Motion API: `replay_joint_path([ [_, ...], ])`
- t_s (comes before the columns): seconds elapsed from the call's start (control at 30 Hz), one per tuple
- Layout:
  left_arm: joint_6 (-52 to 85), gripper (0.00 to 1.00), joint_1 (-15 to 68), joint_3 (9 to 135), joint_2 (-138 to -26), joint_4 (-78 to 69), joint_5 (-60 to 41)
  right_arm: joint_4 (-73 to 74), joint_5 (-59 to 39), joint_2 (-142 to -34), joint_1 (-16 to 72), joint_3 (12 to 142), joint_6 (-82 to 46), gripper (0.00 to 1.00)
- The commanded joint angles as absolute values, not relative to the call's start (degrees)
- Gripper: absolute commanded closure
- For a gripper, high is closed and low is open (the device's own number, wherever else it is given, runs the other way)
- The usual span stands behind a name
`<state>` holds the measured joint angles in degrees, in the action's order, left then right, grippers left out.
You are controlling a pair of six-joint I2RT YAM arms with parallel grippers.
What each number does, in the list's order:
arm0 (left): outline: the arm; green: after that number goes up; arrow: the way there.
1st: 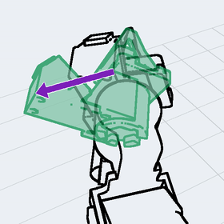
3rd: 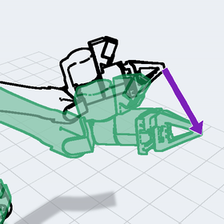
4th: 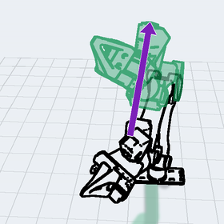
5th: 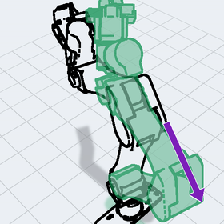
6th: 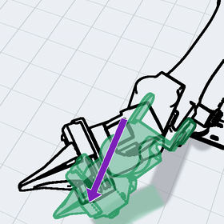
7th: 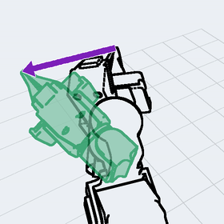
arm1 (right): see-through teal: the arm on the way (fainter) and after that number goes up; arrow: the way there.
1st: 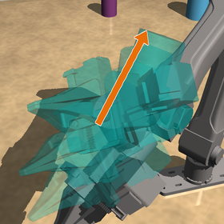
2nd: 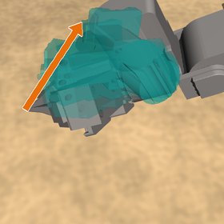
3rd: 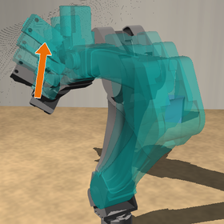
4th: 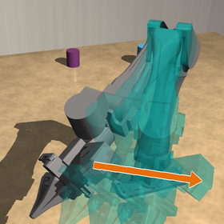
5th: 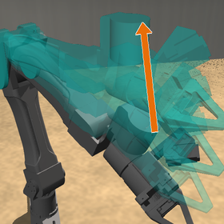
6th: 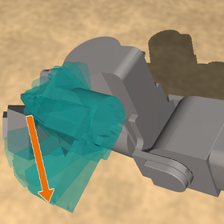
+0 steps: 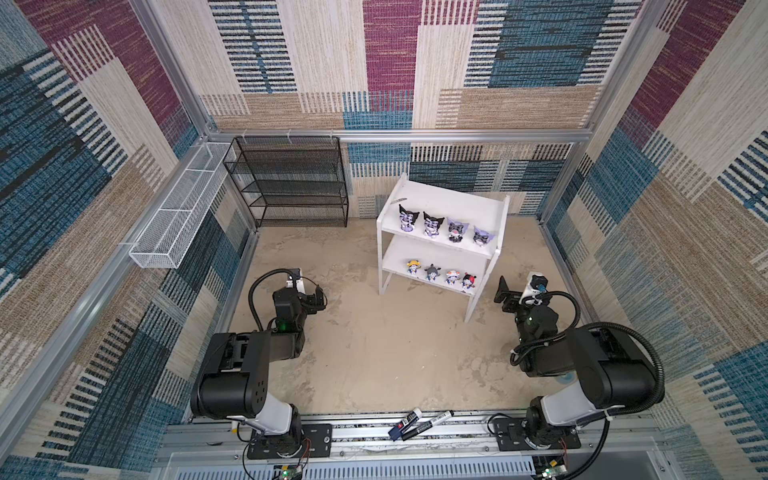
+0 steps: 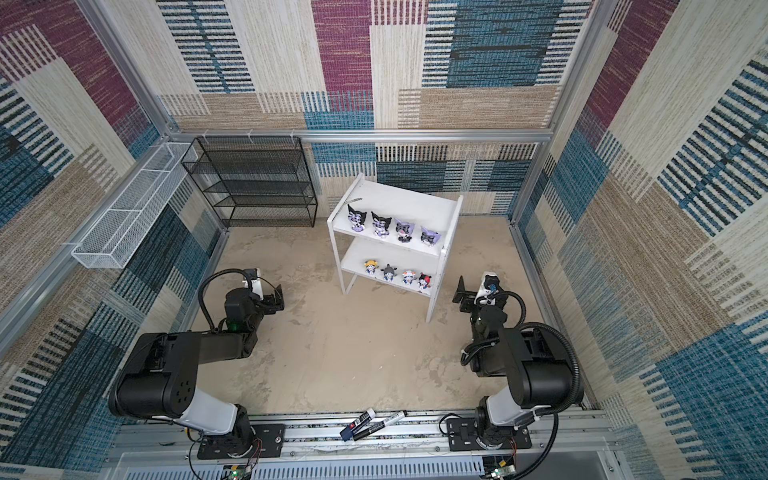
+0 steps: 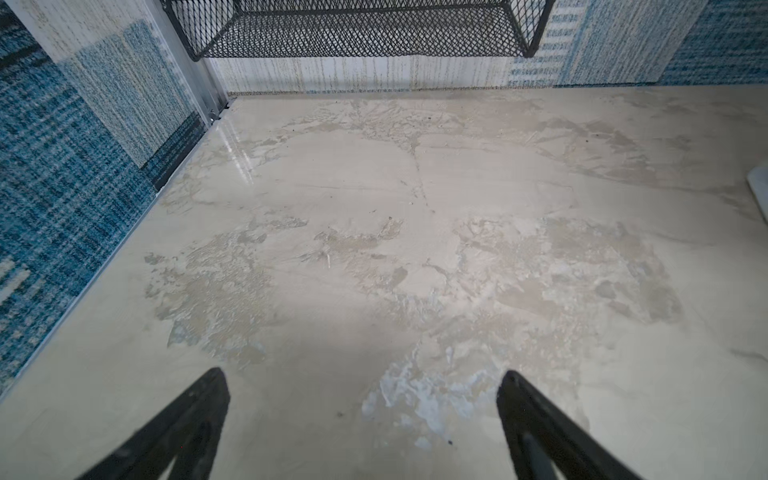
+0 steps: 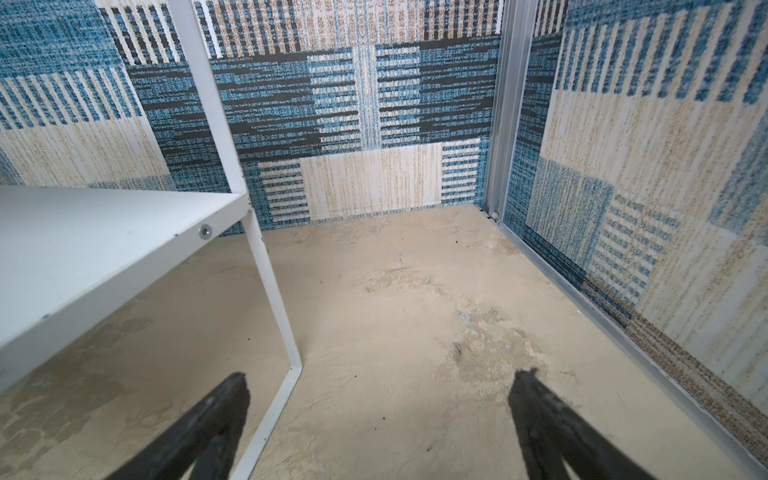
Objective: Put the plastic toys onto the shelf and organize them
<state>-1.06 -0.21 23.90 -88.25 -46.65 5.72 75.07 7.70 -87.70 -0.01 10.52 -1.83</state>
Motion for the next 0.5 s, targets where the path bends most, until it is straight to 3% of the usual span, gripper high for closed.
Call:
replay_joint_path([
  [0.0,0.18,0.01,-0.26,24.25,-88.22,-47.20,6.15,75.09,6.12,-87.74,0.07,11.11,-0.73,0.00],
  [0.47,0.18,0.01,-0.26,24.19,-88.24,-47.20,6.07,75.04,6.06,-87.80,0.01,11.11,-0.73,0.00],
])
